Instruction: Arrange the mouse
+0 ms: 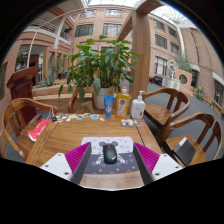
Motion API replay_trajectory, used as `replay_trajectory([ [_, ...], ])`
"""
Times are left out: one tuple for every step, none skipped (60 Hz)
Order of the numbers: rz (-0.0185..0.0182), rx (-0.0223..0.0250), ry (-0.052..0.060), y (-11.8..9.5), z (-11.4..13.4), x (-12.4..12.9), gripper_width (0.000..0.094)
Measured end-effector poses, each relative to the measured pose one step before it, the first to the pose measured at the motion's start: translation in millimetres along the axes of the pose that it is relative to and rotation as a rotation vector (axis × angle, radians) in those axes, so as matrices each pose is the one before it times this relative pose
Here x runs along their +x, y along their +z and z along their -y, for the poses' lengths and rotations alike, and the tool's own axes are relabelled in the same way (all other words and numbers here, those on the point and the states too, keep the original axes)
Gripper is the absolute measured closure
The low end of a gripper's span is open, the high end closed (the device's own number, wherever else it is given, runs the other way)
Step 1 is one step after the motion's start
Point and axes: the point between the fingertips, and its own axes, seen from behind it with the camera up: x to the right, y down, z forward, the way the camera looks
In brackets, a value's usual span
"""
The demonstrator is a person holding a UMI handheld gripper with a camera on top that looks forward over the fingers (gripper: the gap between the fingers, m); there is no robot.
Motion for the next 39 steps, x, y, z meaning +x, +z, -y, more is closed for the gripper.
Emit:
replay_trajectory([
  [-0.00033,0.00154,-0.0013,-8.17,-0.08,0.16,0.0082],
  [0.00062,0.00194,-0.0018,-7.01,0.5,-0.29,0.0082],
  [0.0013,0.00282,-0.0016,-6.83,0.41,-0.1,0.0081],
  [0.00078,0.00328,-0.0007,-6.37,0.34,-0.17,0.0081],
  [0.0001,0.00255,0.0002,-6.17,0.08,0.3,0.0081],
  [-0.00127,0.0017,0.0009,-6.36,-0.42,0.43,0.0081],
  [-0.002,0.00205,0.0015,-6.32,-0.3,0.54,0.008],
  [-0.00158,0.00349,0.0003,-6.9,-0.51,1.61,0.0081],
  [-0.00138,0.00294,-0.0005,-5.76,0.46,0.1,0.0079],
  [-0.00021,0.00382,-0.0017,-5.62,0.09,-0.21,0.008],
  [0.0002,0.00398,-0.0013,-5.6,0.26,-0.36,0.0079],
  [-0.00017,0.00272,-0.0008,-6.39,-1.42,0.43,0.008],
  [-0.00184,0.00136,-0.0018,-4.62,-0.69,0.29,0.0082],
  [-0.00232,0.00052,-0.0026,-4.57,-0.87,0.23,0.0082],
  [-0.00184,0.00032,-0.0033,-4.02,-0.72,0.07,0.0083],
  [-0.00011,0.00125,-0.0029,-3.74,-0.52,-0.19,0.0082],
  [0.00112,0.00165,-0.002,-3.84,-0.43,-0.49,0.0082],
  [0.00131,0.00185,-0.0008,-3.81,-0.61,-0.48,0.0082],
  [0.00059,0.00131,-0.0009,-3.76,-0.78,-0.52,0.008],
  [0.00121,0.0013,-0.001,-3.71,-1.46,0.13,0.0081],
  [0.00197,0.00053,0.0008,-2.78,-0.58,-0.25,0.0082],
  [0.00276,-0.00012,0.0,-2.68,-1.06,-0.99,0.0081],
  [0.00364,-0.00018,-0.0004,-2.5,-0.78,-1.03,0.0081],
  [0.0036,-0.00024,-0.0006,-2.2,-0.73,-0.93,0.0082],
  [0.00338,-0.0029,0.0004,-2.04,-1.11,-0.73,0.0082],
  [0.00429,-0.00477,0.0021,-2.06,-1.92,-0.71,0.0082],
  [0.00398,-0.0051,0.0033,-2.07,-3.98,-1.62,0.0084],
  [0.00434,-0.0052,0.0025,-1.9,-1.53,-0.71,0.0084],
  [0.00176,-0.00287,-0.0004,-1.63,-1.27,0.01,0.0084],
  [-0.00123,0.00038,-0.0027,-1.38,-0.79,0.42,0.0082],
  [-0.00256,0.00456,-0.0033,-0.6,0.76,1.12,0.0084],
  [-0.0027,0.00271,-0.003,-0.73,0.05,0.65,0.0083],
  [-0.00057,0.00014,-0.0001,-0.5,-0.13,0.25,0.0083],
  [0.0007,-0.0028,0.002,-0.11,-0.78,-0.05,0.0085],
  [0.00107,-0.00359,0.0025,-0.07,-0.73,0.06,0.0085],
  [0.00017,-0.00242,0.0026,0.1,-0.54,-0.04,0.0085],
  [-0.0021,-0.00064,0.0016,0.13,-0.21,0.56,0.0083],
  [-0.00204,0.00032,0.0002,-1.17,-0.87,2.55,0.0084],
  [-0.00315,0.00111,0.0003,0.36,-0.12,0.69,0.0083],
])
